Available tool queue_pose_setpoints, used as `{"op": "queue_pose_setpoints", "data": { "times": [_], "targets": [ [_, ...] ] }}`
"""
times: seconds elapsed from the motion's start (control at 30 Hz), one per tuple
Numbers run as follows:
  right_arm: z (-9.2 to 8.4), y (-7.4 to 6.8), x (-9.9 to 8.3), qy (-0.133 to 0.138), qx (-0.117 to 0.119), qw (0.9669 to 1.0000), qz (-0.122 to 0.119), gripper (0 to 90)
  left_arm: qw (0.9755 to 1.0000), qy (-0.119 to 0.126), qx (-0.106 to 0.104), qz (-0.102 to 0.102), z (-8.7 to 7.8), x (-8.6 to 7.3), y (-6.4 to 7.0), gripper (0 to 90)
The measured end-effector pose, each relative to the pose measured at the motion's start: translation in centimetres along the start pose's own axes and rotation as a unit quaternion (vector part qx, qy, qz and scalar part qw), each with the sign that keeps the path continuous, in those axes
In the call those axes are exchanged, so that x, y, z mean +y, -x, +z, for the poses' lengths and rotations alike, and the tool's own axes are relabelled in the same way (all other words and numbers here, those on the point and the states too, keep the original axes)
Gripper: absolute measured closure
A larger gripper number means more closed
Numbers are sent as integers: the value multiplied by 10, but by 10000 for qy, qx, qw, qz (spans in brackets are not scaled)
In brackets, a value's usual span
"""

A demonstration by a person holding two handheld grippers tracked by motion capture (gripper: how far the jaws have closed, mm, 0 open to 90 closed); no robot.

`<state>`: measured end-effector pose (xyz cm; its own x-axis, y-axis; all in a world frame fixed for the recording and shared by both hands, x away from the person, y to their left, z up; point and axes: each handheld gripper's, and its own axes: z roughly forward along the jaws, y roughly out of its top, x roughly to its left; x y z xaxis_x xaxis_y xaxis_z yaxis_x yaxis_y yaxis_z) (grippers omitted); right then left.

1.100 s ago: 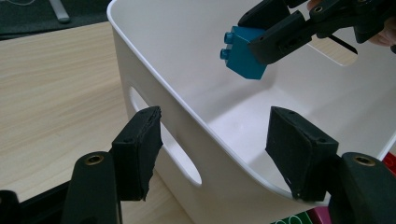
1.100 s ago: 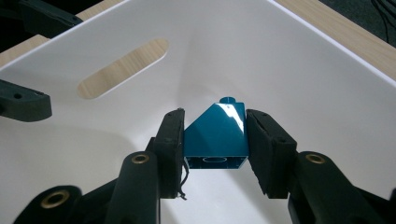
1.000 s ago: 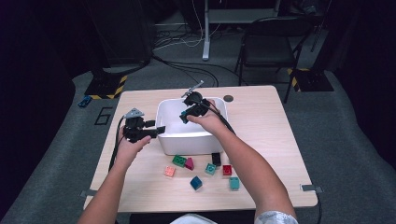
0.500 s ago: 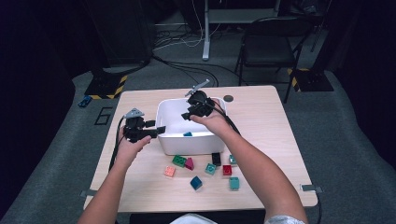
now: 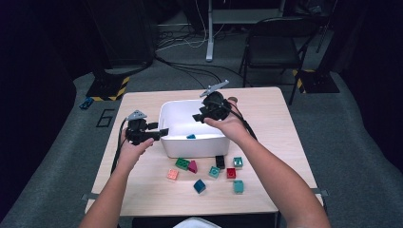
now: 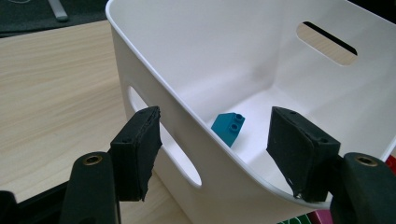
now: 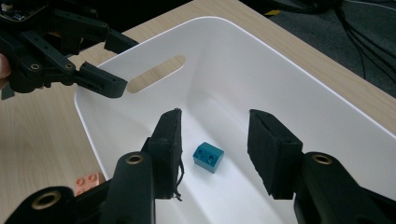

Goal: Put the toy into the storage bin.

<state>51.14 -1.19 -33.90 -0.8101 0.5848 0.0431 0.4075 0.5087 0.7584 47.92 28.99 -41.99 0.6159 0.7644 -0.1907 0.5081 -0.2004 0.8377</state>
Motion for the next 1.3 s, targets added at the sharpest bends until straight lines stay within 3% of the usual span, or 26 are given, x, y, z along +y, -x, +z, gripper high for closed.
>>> {"op": "queue_pose_setpoints", "data": {
  "times": [0.23, 0.37, 0.73, 1.3],
  "targets": [
    [-26, 2, -15, 164, -68, 9998, -12, 535, 10000, 0, 1, -2, 0, 0, 0, 343],
    [-45, 3, -28, 277, -143, 9995, 87, 533, 10000, -4, 5, 4, 0, 0, 0, 343],
    [-78, 14, -50, 386, -409, 9981, 240, 531, 10000, -12, 11, 1, 0, 0, 0, 339],
    [-92, 19, -84, 460, -611, 9960, 470, 527, 9999, -86, 64, 74, 2, 0, 1, 347]
  ]
}}
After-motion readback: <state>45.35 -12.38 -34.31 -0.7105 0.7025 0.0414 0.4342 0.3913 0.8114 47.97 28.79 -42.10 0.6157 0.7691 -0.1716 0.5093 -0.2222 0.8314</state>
